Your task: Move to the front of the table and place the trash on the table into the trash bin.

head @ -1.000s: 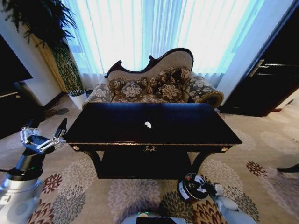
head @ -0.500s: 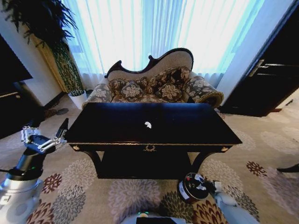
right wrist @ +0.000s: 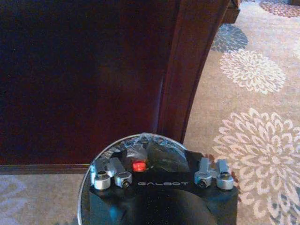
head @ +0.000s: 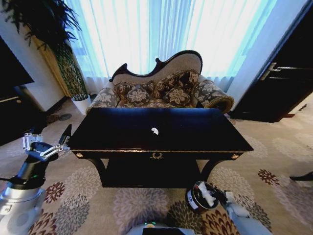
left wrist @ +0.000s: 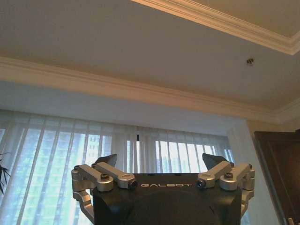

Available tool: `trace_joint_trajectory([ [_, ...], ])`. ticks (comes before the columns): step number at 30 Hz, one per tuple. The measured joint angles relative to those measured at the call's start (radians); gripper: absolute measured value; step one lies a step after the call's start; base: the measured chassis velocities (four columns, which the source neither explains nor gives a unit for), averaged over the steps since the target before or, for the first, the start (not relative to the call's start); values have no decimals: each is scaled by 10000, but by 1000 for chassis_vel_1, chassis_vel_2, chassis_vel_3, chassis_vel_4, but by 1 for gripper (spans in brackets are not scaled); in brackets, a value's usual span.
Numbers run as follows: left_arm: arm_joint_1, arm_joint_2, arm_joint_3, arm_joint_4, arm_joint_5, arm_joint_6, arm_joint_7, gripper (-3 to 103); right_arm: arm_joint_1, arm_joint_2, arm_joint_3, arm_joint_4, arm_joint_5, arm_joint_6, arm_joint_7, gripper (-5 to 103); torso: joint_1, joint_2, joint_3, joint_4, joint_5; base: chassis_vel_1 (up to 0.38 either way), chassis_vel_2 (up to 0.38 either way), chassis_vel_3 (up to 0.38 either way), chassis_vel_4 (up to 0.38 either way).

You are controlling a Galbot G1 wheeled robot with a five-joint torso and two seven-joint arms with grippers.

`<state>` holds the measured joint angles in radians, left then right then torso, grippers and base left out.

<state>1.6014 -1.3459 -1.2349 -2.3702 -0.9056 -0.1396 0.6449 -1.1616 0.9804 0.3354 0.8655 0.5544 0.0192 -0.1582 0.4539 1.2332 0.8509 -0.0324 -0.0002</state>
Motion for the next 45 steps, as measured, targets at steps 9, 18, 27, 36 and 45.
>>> trace_joint_trajectory([
  [9,4,-56,-6,-81,-6,0,-3,100,-1267,-38,264,1728,-282,357,-821,100,0,-1,0,0,0,0,0,0,0],
  [18,98,-178,-160,-212,-198,-58,-110,100,-3646,-332,752,5198,135,1033,-1627,100,-1,0,-1,-1,-2,0,0,0,0],
  [27,238,-406,-264,-459,-209,-68,-159,100,-5483,-503,983,8796,1019,1143,-1984,100,-1,1,-1,1,-1,0,0,0,0],
  [36,282,-337,-367,-461,-326,-73,-167,100,-6120,-556,1404,12287,2215,1137,-1732,100,0,0,-1,0,-2,0,0,0,0],
  [45,302,-358,-367,-515,-325,240,-392,100,-5396,-734,1889,14073,2555,731,-559,100,0,0,0,-1,0,0,0,0,0],
])
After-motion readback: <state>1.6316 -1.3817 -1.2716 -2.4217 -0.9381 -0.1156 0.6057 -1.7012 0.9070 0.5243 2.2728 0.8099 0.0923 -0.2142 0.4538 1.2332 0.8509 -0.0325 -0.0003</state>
